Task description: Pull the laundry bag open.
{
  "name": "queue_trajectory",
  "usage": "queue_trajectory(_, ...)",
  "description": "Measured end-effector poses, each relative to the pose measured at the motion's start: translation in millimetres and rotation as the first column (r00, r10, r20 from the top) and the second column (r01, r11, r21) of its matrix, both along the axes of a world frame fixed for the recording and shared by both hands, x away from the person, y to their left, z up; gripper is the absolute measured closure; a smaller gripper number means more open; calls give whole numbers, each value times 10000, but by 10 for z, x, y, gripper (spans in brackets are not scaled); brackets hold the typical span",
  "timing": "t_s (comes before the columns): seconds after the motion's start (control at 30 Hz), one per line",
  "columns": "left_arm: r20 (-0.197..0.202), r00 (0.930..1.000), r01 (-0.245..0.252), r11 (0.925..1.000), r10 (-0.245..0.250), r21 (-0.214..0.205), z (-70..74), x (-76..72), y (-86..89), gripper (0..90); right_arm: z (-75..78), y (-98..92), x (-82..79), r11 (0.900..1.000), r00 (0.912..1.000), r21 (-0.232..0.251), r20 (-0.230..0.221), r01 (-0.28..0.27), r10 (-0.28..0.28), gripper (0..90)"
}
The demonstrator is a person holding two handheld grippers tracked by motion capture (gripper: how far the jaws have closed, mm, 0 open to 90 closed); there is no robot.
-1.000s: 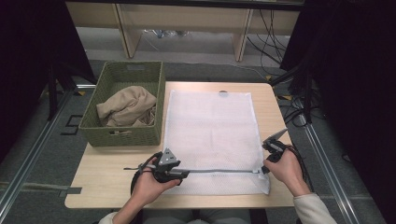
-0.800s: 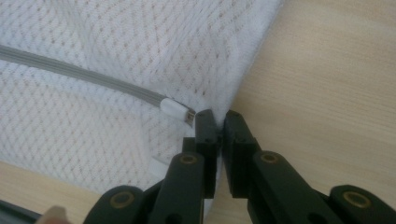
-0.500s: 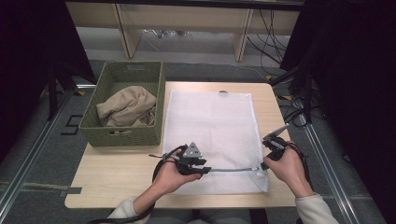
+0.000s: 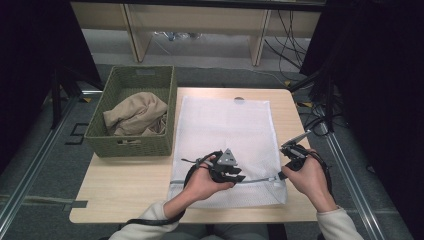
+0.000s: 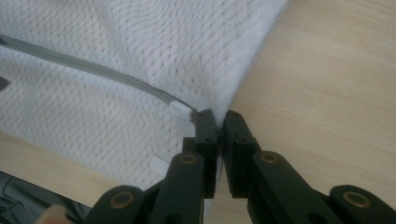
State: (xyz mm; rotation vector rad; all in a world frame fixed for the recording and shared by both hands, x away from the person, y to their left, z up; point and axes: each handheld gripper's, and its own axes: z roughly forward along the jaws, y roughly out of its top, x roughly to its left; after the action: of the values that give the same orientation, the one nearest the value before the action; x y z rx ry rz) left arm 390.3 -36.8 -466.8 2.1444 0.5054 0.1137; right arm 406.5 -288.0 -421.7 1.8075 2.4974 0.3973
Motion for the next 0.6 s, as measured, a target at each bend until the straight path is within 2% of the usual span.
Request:
queue_trajectory(0.03,-42,9999,106,9999,-106,-46,-7,11,-40,695,22,32,-16,9993,9991,-19,-215,367,-368,864)
queue_trajectory(0.13,-193,9994,270,9996,-272,-82,-24,16,-170,716,51,37,-21,9993,9988,19,-315,366,-365,864)
queue_trajectory(0.2,-177,9990,399,9992,-400,-10,-33,21,-253,732,50,23,-19,9998,9998,46,-44,171,-171,864)
queue_trajectory(0.23,-211,9988,450,9990,-451,-68,-42,22,-297,735,71,36,-29,9993,9991,117,-235,358,-355,864)
queue_trajectory(0.27,-251,9983,521,9986,-523,-56,-50,28,-336,736,80,33,-28,9996,9992,57,-285,274,-272,864)
queue_trajectory(0.33,-209,9975,677,9976,-674,108,-66,51,-401,740,67,12,-18,9998,9998,54,120,-186,185,864)
queue_trajectory(0.43,-351,9966,750,9972,-748,45,-98,66,-500,740,81,24,-27,9997,9998,74,41,-211,211,864)
queue_trajectory(0.47,-319,9961,824,9965,-819,142,-102,77,-528,742,79,26,-27,9995,9995,80,122,-295,294,864)
queue_trajectory(0.5,-319,9961,824,9965,-819,142,-102,77,-528,743,70,44,-40,9998,9994,135,315,-128,124,864)
queue_trajectory(0.53,-361,9952,919,9957,-914,112,-116,92,-591,745,91,48,-39,9997,9997,96,97,-205,204,864)
queue_trajectory(0.6,-421,9947,946,9953,-938,183,-133,105,-645,745,94,55,-41,9996,9996,113,164,-246,244,864)
